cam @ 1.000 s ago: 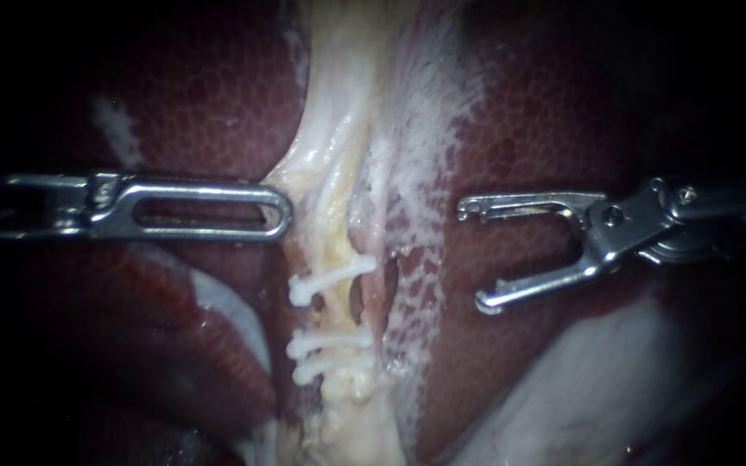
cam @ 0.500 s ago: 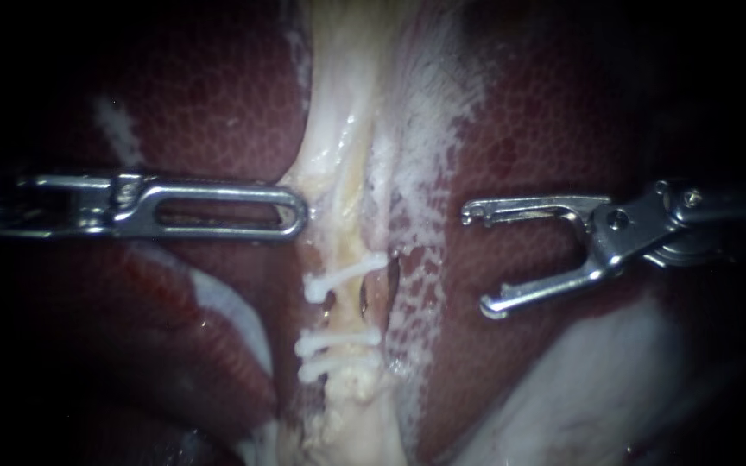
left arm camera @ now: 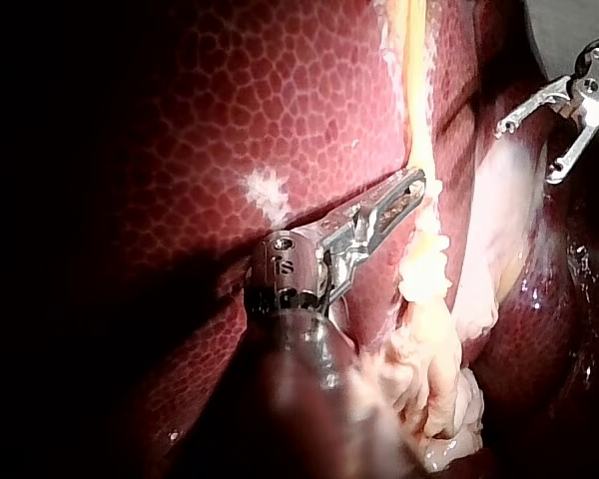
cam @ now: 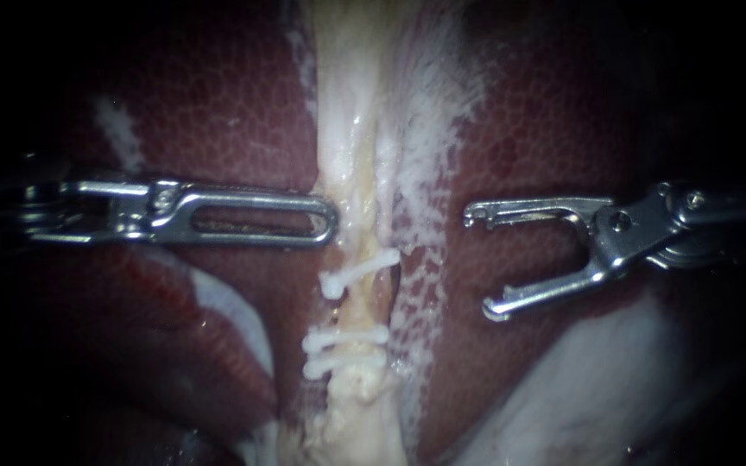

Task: Going back third clip left tube

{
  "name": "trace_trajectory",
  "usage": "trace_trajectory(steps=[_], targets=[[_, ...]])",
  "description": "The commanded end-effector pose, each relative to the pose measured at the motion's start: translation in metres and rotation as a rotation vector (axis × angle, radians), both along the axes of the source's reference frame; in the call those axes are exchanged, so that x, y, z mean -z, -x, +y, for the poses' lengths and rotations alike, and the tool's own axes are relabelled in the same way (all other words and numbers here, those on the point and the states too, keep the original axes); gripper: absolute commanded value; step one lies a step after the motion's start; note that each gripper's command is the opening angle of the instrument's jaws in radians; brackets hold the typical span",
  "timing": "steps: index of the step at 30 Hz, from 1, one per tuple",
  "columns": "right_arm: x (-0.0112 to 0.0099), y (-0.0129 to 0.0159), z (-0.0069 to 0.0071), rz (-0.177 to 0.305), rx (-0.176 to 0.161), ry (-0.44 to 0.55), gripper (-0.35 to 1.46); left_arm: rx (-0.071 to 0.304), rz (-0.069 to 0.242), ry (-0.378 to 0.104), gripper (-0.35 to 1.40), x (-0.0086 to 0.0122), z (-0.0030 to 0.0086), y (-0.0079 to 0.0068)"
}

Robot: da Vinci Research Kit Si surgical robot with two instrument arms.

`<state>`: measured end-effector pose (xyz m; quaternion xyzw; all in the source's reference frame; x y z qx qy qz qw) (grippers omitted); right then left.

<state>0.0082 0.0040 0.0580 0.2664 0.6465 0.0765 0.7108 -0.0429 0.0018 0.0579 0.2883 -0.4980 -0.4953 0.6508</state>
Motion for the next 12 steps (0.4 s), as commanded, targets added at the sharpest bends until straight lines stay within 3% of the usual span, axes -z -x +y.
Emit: trace_trajectory(steps=[1, 12], targets=[[0.0, 0.0, 0.0, 0.0, 0.0, 0.0, 0.6, 0.0, -0.002, -0.001, -0.35, 0.0, 0.0, 0.0], [0.0004, 0.0, -0.0001, 0.001, 0.0, -0.001, 0.6, -0.001, 0.0, -0.002, -0.35, 0.0002, -0.0001, 0.0]])
